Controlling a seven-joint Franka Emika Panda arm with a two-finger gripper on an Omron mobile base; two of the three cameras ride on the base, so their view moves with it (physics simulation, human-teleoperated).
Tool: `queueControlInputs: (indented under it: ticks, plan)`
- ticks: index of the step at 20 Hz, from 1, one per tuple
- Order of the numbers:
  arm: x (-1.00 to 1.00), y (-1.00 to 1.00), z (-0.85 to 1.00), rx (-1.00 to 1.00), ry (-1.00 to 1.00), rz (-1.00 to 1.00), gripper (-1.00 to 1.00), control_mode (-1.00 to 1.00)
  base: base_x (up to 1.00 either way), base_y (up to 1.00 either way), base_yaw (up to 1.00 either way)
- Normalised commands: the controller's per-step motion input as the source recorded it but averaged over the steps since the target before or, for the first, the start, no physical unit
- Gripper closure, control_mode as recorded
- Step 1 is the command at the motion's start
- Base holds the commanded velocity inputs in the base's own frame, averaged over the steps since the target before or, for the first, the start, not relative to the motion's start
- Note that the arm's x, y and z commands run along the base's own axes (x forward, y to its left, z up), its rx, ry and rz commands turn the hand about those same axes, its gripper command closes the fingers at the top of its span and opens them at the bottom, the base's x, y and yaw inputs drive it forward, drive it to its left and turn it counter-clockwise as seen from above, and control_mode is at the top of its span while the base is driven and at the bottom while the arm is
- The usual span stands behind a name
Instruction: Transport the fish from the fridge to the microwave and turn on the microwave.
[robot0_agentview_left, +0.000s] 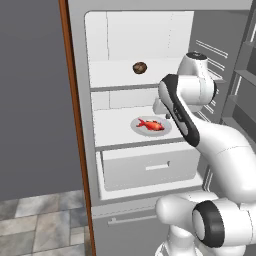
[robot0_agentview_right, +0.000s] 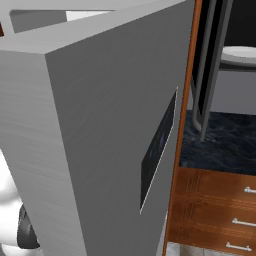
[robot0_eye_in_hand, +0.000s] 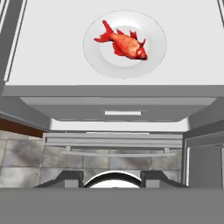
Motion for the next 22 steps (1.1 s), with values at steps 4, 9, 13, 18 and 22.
queueControlInputs:
  ticks: [4, 9, 13, 18, 22]
  plan:
    - [-0.03, 0.0, 0.0, 0.0, 0.0, 0.0, -1.0, -1.0, 0.0, 0.0, 0.0]
    - [-0.1, 0.0, -0.16, -0.03, -0.11, 0.0, -1.0, -1.0, 0.0, 0.0, 0.0]
    - [-0.11, 0.03, -0.24, -0.11, -0.19, 0.0, -1.0, -1.0, 0.0, 0.0, 0.0]
    - [-0.03, 0.1, -0.25, -0.14, -0.12, 0.0, -1.0, -1.0, 0.0, 0.0, 0.0]
    - [0.22, 0.04, -0.15, 0.0, 0.07, 0.0, -1.0, -1.0, 0.0, 0.0, 0.0]
